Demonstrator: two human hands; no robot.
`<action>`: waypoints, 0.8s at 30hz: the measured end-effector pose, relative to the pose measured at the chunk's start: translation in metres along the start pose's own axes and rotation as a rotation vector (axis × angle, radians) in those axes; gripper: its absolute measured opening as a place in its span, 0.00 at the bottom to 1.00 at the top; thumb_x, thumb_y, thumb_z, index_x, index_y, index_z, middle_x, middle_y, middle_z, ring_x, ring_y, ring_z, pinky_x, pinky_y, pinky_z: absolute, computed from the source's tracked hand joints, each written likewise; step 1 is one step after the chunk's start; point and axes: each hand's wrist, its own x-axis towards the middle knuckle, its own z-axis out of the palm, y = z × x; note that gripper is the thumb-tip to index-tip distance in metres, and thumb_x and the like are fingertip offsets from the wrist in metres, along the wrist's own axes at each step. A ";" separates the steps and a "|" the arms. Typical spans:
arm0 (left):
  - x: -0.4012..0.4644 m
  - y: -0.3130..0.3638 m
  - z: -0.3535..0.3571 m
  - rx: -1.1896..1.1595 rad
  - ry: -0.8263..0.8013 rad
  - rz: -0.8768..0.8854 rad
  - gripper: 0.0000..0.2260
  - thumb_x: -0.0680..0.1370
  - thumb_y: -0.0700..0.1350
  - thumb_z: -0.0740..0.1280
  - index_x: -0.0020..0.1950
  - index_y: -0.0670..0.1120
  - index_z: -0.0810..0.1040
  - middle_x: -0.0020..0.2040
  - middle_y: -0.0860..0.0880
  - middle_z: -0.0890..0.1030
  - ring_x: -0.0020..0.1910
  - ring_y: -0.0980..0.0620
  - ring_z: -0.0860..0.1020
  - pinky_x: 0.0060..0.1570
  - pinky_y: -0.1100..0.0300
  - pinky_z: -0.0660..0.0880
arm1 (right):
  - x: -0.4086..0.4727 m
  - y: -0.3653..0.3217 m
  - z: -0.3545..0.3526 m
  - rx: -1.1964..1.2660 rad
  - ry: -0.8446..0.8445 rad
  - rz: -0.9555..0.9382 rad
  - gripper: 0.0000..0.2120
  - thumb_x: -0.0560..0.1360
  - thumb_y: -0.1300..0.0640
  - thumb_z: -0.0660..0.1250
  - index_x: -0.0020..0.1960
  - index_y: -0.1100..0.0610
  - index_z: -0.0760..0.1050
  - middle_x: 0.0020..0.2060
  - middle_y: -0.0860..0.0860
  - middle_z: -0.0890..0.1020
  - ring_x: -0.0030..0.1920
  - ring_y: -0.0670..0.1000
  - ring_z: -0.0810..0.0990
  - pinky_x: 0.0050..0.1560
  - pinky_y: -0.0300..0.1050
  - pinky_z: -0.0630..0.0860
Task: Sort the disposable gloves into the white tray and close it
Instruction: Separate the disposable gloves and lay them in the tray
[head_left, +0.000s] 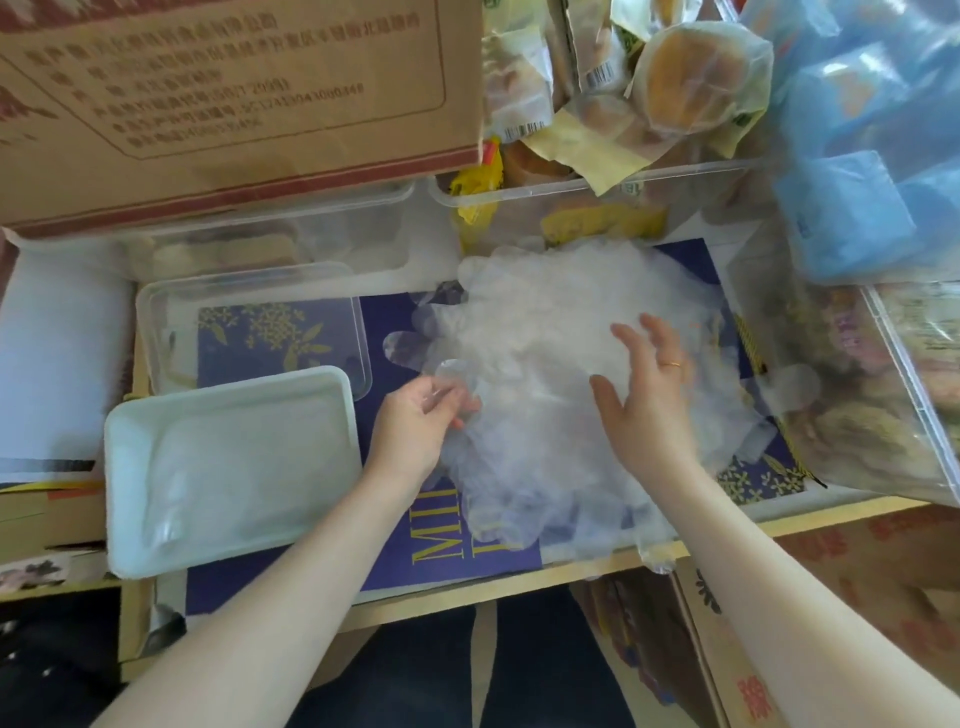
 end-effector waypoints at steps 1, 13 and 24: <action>0.002 0.000 0.001 0.009 0.009 -0.004 0.05 0.78 0.38 0.65 0.45 0.44 0.79 0.37 0.52 0.83 0.29 0.61 0.76 0.34 0.66 0.72 | 0.005 -0.007 0.007 0.036 -0.076 -0.103 0.19 0.76 0.61 0.66 0.66 0.60 0.70 0.68 0.60 0.67 0.67 0.61 0.65 0.65 0.51 0.64; 0.012 0.005 -0.005 0.156 0.111 -0.034 0.10 0.75 0.45 0.69 0.33 0.51 0.79 0.20 0.59 0.73 0.21 0.62 0.69 0.26 0.64 0.66 | 0.071 -0.043 0.042 0.158 -0.423 -0.292 0.03 0.73 0.59 0.68 0.46 0.55 0.81 0.39 0.43 0.78 0.50 0.51 0.76 0.56 0.45 0.69; 0.011 0.012 0.005 0.004 0.114 -0.037 0.11 0.76 0.47 0.68 0.35 0.44 0.79 0.23 0.57 0.74 0.23 0.64 0.69 0.27 0.70 0.66 | 0.058 -0.045 0.040 0.364 -0.648 -0.430 0.03 0.74 0.59 0.69 0.43 0.57 0.75 0.54 0.54 0.79 0.55 0.42 0.75 0.57 0.36 0.68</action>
